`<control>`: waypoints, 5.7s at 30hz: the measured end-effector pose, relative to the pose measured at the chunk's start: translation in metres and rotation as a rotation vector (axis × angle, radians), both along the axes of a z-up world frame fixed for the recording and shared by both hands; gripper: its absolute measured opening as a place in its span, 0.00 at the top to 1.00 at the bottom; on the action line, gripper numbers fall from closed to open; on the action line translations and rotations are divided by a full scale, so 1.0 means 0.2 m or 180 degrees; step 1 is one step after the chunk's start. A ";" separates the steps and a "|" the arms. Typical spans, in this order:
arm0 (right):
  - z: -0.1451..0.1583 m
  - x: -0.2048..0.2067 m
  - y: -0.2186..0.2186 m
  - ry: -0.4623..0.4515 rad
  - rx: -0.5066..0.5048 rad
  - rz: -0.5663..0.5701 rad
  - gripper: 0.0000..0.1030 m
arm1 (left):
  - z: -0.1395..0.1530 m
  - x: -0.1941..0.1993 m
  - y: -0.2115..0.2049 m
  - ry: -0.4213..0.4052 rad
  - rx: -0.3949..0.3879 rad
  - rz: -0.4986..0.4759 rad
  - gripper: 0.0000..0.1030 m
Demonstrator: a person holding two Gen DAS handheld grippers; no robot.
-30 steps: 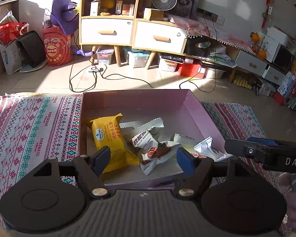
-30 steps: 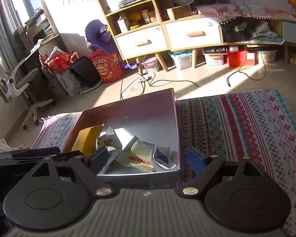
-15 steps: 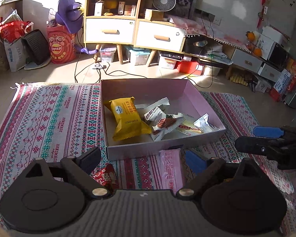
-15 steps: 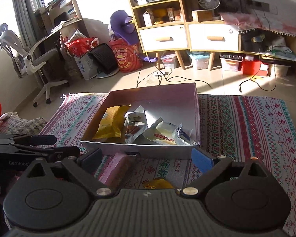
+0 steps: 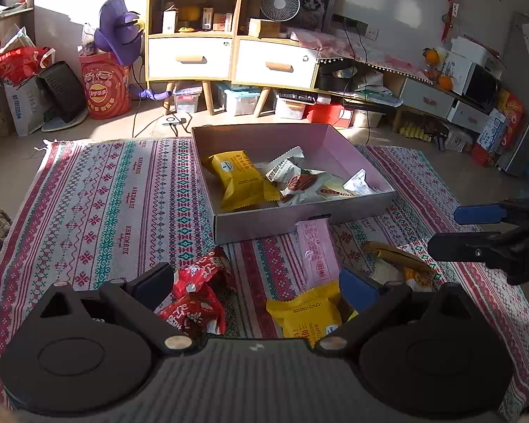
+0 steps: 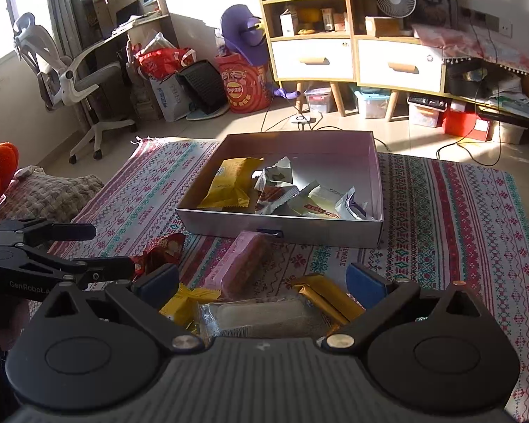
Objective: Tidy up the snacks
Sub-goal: 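Move both tools back over the remaining snacks, then grasp the yellow waffle sandwich pack with the left gripper while the right grasps the blue-labelled chip bag, then carry both held packs over the pink box, then lower both packs into the pink box and open both grippers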
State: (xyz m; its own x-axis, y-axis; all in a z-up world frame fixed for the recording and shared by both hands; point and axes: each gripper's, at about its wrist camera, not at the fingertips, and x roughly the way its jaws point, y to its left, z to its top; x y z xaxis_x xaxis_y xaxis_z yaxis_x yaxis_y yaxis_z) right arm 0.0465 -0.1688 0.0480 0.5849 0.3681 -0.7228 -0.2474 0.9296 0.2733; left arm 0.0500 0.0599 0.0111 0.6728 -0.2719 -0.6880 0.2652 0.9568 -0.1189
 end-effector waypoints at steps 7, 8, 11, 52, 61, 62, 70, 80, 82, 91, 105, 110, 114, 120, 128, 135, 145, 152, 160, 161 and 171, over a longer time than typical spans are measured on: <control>-0.03 -0.10 0.05 0.0026 -0.0075 0.0104 0.01 | -0.04 -0.07 0.10 0.0028 0.0018 -0.0001 0.00; -0.04 -0.11 0.05 0.0044 -0.0088 0.0117 0.01 | -0.05 -0.09 0.11 0.0037 0.0015 0.0003 0.00; -0.08 -0.14 0.06 0.0126 -0.0108 0.0127 0.01 | -0.07 -0.11 0.15 0.0070 0.0009 -0.0009 0.00; -0.30 -0.21 0.23 0.0087 -0.0597 0.0849 0.40 | -0.26 -0.08 -0.07 0.0567 -0.0128 -0.0371 0.04; -0.32 -0.24 0.11 0.0223 -0.0585 0.0775 0.54 | -0.29 -0.05 -0.14 0.0676 -0.0110 -0.0380 0.22; -0.32 -0.24 0.11 0.0228 -0.0575 0.0773 0.54 | -0.30 -0.05 -0.15 0.0696 -0.0113 -0.0373 0.26; -0.32 -0.26 0.12 0.0177 -0.0622 0.0829 0.44 | -0.29 -0.04 -0.14 0.0744 -0.0074 -0.0275 0.54; -0.32 -0.24 0.15 0.0124 -0.0632 0.0861 0.53 | -0.29 -0.07 -0.10 0.0703 0.0001 -0.0244 0.55; -0.32 -0.24 0.16 0.0102 -0.0639 0.0886 0.58 | -0.29 -0.07 -0.09 0.0714 -0.0025 -0.0237 0.55; -0.27 -0.23 0.17 0.0105 -0.0464 0.0953 0.59 | -0.23 -0.09 -0.03 0.0686 -0.0149 -0.0189 0.56; -0.09 -0.24 0.18 -0.0165 -0.0068 0.1062 0.60 | -0.13 -0.05 0.02 0.0548 -0.0243 -0.0088 0.56; -0.03 -0.18 0.15 -0.0242 -0.0015 0.0888 0.59 | -0.08 -0.03 0.02 0.0468 -0.0309 -0.0029 0.56; 0.00 -0.10 0.11 -0.0273 0.0086 0.0716 0.59 | -0.04 0.00 0.01 0.0406 -0.0387 0.0017 0.56; 0.03 0.03 0.07 -0.0365 0.0120 0.0411 0.59 | 0.02 0.07 -0.02 0.0282 -0.0455 0.0088 0.56; -0.01 0.20 0.01 -0.0345 0.0051 -0.0008 0.59 | 0.04 0.25 -0.10 0.0238 -0.0427 0.0145 0.56; -0.04 0.37 -0.10 -0.0315 0.0067 -0.0366 0.59 | 0.03 0.49 -0.21 0.0157 -0.0289 0.0121 0.56; -0.20 0.56 -0.16 -0.0089 0.0136 -0.0669 0.59 | -0.05 0.81 -0.34 0.0270 -0.0164 0.0112 0.56; -0.22 0.61 -0.17 -0.0053 0.0120 -0.0762 0.59 | -0.07 0.90 -0.39 0.0308 -0.0126 0.0023 0.56; -0.21 0.62 -0.18 -0.0066 0.0129 -0.0815 0.54 | -0.11 0.96 -0.46 0.0469 -0.0317 -0.0012 0.56; -0.20 0.62 -0.18 -0.0071 0.0108 -0.0839 0.54 | -0.11 0.96 -0.47 0.0475 -0.0353 -0.0009 0.56; -0.17 0.60 -0.23 -0.0072 0.0077 -0.0887 0.43 | -0.08 0.94 -0.48 0.0432 -0.0450 -0.0004 0.35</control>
